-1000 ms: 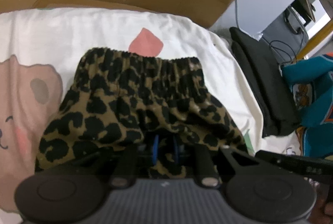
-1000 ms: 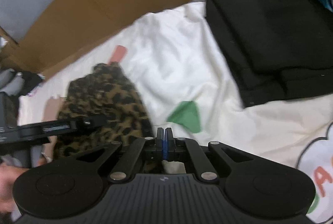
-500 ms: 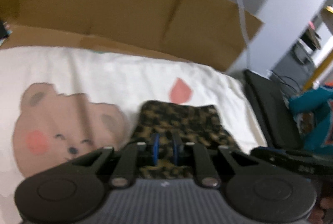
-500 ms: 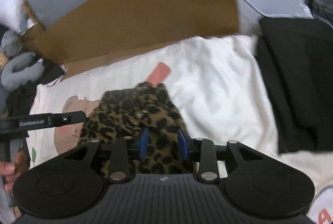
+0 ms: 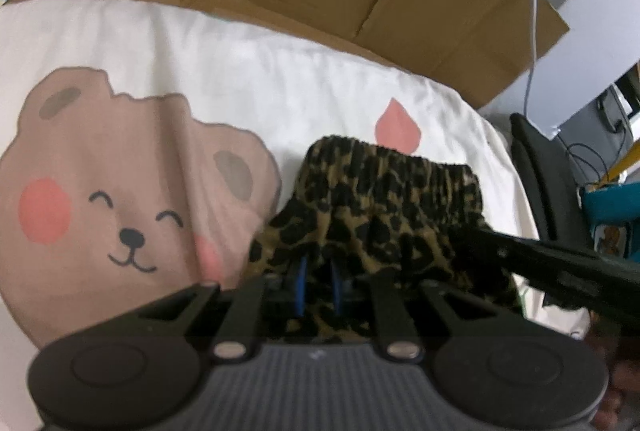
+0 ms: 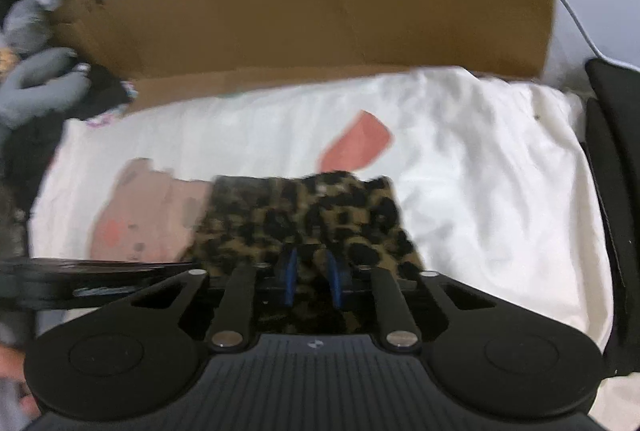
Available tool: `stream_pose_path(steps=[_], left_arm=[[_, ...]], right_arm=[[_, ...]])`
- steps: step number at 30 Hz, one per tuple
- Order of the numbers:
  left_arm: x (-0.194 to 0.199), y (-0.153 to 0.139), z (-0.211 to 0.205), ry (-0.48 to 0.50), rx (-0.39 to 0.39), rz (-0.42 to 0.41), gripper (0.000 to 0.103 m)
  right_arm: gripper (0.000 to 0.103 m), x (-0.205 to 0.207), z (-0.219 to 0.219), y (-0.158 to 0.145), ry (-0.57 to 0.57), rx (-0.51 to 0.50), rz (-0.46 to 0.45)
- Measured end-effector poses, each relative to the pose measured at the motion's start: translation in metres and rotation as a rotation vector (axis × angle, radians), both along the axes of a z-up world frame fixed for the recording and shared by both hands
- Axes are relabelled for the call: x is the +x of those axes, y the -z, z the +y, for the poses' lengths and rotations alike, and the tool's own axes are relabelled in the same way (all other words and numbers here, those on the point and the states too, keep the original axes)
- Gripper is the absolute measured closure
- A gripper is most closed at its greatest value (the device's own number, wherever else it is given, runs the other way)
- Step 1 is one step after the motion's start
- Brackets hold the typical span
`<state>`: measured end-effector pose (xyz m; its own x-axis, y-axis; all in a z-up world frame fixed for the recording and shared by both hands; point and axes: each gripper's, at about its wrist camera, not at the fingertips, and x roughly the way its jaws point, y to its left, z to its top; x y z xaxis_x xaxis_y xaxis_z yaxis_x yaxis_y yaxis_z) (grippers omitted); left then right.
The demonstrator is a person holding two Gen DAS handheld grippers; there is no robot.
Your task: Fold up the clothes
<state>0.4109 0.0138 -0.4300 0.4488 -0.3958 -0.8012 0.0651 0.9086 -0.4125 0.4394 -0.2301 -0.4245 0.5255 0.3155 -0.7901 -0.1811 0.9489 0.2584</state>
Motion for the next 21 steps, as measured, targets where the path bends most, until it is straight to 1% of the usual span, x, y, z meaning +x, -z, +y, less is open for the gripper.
stream_pose_path(steps=[3,7,9,12,14,17,20,21], left_arm=[[-0.002,-0.011,0.000,0.004,-0.011,-0.029,0.090],[-0.003,-0.028,-0.004,0.021,-0.011,-0.101,0.090],[0.004,-0.029,-0.008,0.032,0.014,-0.117,0.090],[0.020,-0.013,-0.014,0.051,0.027,-0.079,0.090],[0.023,0.000,-0.016,0.067,0.022,-0.069,0.088],[0.022,0.004,-0.019,0.085,0.026,-0.093,0.089],[0.020,-0.002,-0.019,0.086,0.042,-0.099,0.089],[0.019,-0.005,-0.018,0.084,0.046,-0.098,0.091]], right_arm=[[0.096,0.003,-0.006,0.009,0.036,-0.022,0.023],[0.099,0.005,-0.014,0.020,0.077,-0.044,0.048],[0.099,0.005,-0.018,0.025,0.097,-0.055,0.060],[0.099,0.007,-0.021,0.027,0.108,-0.076,0.070],[0.099,0.006,-0.023,0.026,0.113,-0.088,0.071],[0.099,0.004,-0.032,0.027,0.137,-0.091,0.081],[0.098,-0.002,-0.041,0.021,0.154,-0.054,0.098],[0.097,-0.006,-0.044,0.017,0.155,-0.037,0.098]])
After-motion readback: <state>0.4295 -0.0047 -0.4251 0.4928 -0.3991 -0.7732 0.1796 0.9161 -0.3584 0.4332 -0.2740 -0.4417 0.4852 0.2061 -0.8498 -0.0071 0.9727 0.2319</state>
